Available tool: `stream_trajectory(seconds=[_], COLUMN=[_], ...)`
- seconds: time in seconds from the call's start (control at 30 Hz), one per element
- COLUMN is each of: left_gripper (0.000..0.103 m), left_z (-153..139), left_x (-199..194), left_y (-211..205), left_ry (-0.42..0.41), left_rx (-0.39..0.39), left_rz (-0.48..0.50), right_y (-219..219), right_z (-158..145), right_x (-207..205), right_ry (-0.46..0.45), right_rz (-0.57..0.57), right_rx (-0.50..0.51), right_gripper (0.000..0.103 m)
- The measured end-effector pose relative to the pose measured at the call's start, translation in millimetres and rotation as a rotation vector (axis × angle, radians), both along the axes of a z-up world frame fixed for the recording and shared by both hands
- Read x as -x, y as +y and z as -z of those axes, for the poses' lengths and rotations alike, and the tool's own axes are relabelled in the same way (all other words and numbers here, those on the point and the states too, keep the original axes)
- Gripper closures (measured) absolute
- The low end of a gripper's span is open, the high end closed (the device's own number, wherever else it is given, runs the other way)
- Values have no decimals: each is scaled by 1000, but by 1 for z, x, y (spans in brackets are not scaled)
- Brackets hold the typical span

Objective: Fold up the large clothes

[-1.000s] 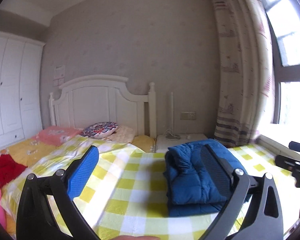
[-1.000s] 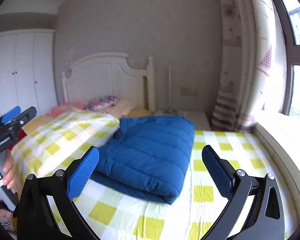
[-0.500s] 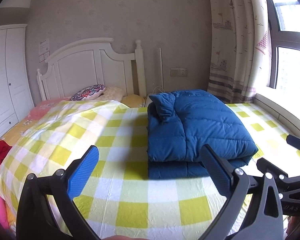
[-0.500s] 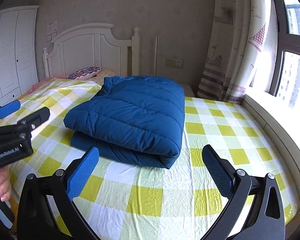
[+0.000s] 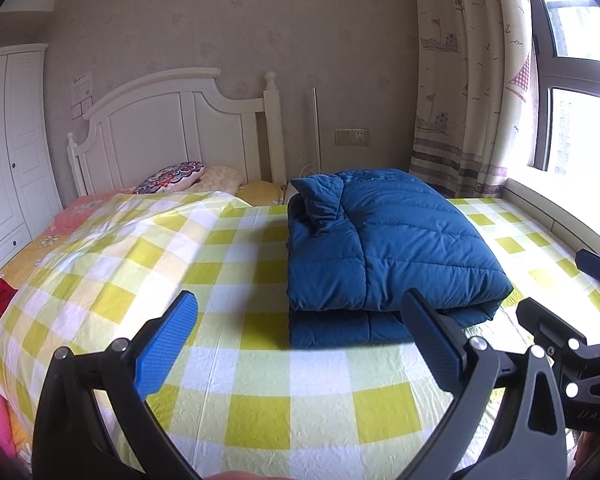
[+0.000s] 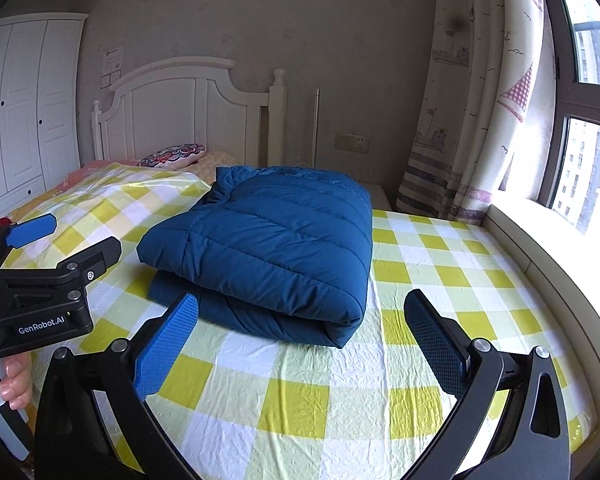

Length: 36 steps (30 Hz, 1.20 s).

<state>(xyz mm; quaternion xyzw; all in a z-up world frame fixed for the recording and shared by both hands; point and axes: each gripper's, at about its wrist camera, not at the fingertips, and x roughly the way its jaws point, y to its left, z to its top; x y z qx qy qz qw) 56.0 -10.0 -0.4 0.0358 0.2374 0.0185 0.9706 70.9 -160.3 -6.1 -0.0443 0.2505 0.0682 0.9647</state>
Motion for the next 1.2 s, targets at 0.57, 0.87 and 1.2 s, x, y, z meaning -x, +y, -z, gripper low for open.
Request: stream_trajectory(seconds=[0.57,0.87,1.2], left_gripper=[2,2,2], left_z=[5,7,7], left_x=[-2,-1,-1], left_y=[0,1,0], left_ry=[11,13,14], left_rx=[-7,-7,-7], left_rz=[-2,-2,-1], right_y=[1,3,4], right_z=[1,3,4], right_x=[1,1,1], right_ry=[6,13,14], right_rz=[-6,-5,-5], right_rx=[-6,-10,-9], right_gripper=[4,4,4])
